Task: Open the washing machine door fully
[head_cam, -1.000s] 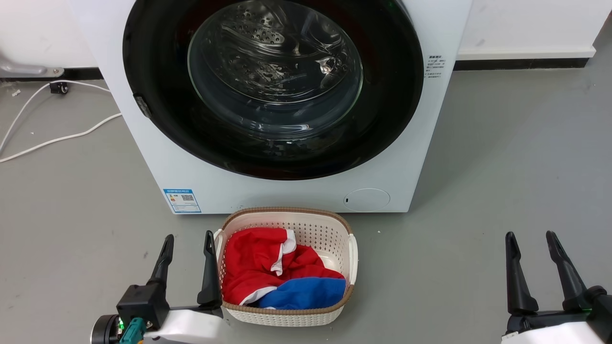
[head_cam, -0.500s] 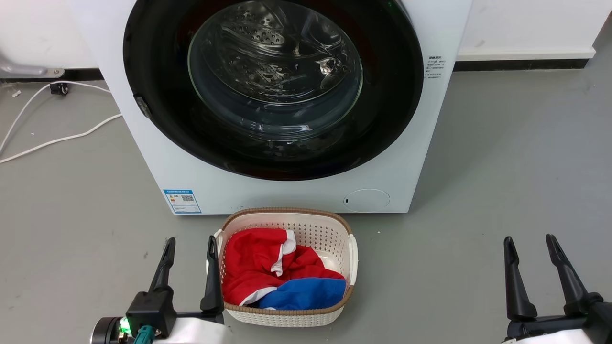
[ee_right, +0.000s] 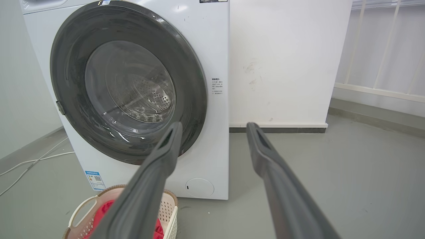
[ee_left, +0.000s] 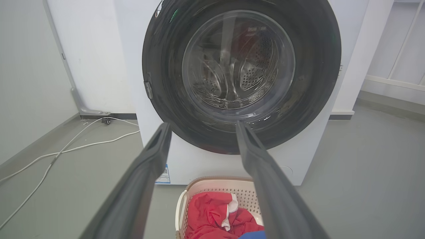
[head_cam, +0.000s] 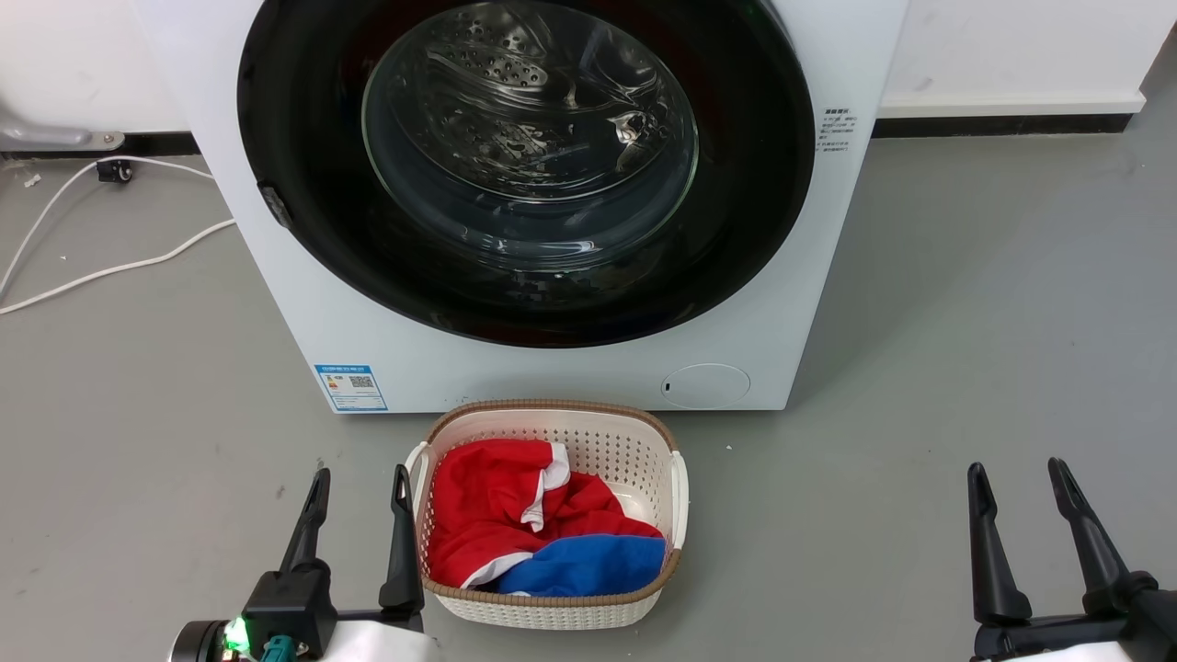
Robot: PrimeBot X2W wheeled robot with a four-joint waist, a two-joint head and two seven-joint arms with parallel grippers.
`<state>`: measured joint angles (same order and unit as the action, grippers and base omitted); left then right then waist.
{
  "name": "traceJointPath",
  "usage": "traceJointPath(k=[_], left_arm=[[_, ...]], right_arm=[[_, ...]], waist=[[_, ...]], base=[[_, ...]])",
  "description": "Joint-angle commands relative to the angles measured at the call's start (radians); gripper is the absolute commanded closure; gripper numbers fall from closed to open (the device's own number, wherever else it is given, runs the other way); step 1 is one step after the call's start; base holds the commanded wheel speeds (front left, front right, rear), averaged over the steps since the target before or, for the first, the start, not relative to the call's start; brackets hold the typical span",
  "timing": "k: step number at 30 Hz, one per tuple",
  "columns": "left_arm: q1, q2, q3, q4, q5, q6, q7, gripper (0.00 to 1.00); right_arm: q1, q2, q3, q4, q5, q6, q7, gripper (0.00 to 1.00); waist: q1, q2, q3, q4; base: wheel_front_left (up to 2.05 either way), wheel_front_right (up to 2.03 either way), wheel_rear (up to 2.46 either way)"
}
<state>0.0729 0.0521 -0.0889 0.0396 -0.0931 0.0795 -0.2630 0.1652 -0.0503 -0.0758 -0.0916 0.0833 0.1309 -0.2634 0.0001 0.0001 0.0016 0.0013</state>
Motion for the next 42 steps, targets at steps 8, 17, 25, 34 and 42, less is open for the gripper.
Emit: traceJointPath(k=[8, 17, 25, 34, 42], left_arm=[[0.005, -0.002, 0.001, 0.015, -0.013, 0.005, -0.003, 0.0], [0.007, -0.002, -0.004, 0.022, -0.016, 0.016, -0.003, 0.0], [0.004, -0.002, -0.008, 0.026, -0.017, 0.02, -0.003, 0.0], [0.01, -0.002, -0.003, 0.025, -0.018, 0.022, -0.003, 0.0], [0.01, -0.001, -0.001, 0.028, -0.023, 0.023, -0.003, 0.0]], right_arm=[[0.011, 0.0, 0.001, 0.011, 0.015, 0.0, -0.002, 0.0], [0.013, 0.0, 0.003, 0.015, 0.004, 0.0, -0.002, 0.0], [0.006, 0.0, 0.008, 0.009, -0.005, 0.0, -0.002, 1.0], [-0.006, -0.001, -0.007, 0.021, 0.503, 0.0, -0.002, 1.0], [0.007, 0.0, 0.039, 0.025, 1.045, 0.0, -0.002, 1.0]], waist=[[-0.0001, -0.0001, -0.001, 0.002], [-0.0001, -0.0001, -0.004, 0.003], [-0.0001, -0.0001, -0.006, 0.005], [-0.0001, -0.0001, -0.008, 0.003], [-0.0001, -0.0001, -0.005, 0.003]], base=[[0.0, 0.0, 0.0], [0.0, 0.0, 0.0], [0.0, 0.0, 0.0], [0.0, 0.0, 0.0], [0.0, 0.0, 0.0]])
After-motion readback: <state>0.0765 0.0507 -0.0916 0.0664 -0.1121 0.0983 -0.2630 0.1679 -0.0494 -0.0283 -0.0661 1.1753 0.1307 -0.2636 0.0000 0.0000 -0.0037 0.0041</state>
